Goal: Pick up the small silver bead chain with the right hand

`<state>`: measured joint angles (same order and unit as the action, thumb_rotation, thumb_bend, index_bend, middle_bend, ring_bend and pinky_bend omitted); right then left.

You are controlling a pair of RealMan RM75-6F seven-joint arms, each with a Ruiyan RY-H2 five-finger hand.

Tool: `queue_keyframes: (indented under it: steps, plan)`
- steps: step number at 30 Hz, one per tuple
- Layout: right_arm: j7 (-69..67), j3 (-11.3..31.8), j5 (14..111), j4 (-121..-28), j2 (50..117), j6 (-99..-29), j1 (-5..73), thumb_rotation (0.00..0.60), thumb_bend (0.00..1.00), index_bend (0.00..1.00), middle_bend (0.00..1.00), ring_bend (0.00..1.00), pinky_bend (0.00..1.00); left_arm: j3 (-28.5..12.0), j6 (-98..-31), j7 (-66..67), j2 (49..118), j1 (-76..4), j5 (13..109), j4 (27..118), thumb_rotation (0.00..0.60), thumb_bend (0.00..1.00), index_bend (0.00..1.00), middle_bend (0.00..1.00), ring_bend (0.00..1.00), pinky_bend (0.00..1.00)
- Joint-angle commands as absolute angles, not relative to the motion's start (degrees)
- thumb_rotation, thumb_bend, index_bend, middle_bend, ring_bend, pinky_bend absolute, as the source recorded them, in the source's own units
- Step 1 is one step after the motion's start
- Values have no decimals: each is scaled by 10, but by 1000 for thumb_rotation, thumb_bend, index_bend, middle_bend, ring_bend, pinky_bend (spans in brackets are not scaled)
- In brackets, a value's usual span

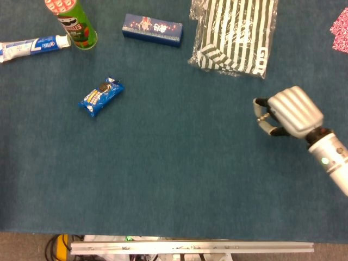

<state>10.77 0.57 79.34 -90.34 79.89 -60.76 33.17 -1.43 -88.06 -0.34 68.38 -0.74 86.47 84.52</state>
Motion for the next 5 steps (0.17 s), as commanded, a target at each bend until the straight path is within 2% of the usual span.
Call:
queue_keyframes:
  steps: [1, 5]
  plan:
    - [104, 3, 789, -890, 802, -600, 328, 600, 452, 643, 972, 1000, 1000, -13, -878, 1, 685, -9, 866, 848, 600, 195, 0, 57, 55, 14]
    - [99, 7, 782, -865, 815, -585, 331, 600, 452, 643, 972, 1000, 1000, -13, -877, 7, 685, -11, 867, 853, 600, 195, 0, 57, 55, 14]
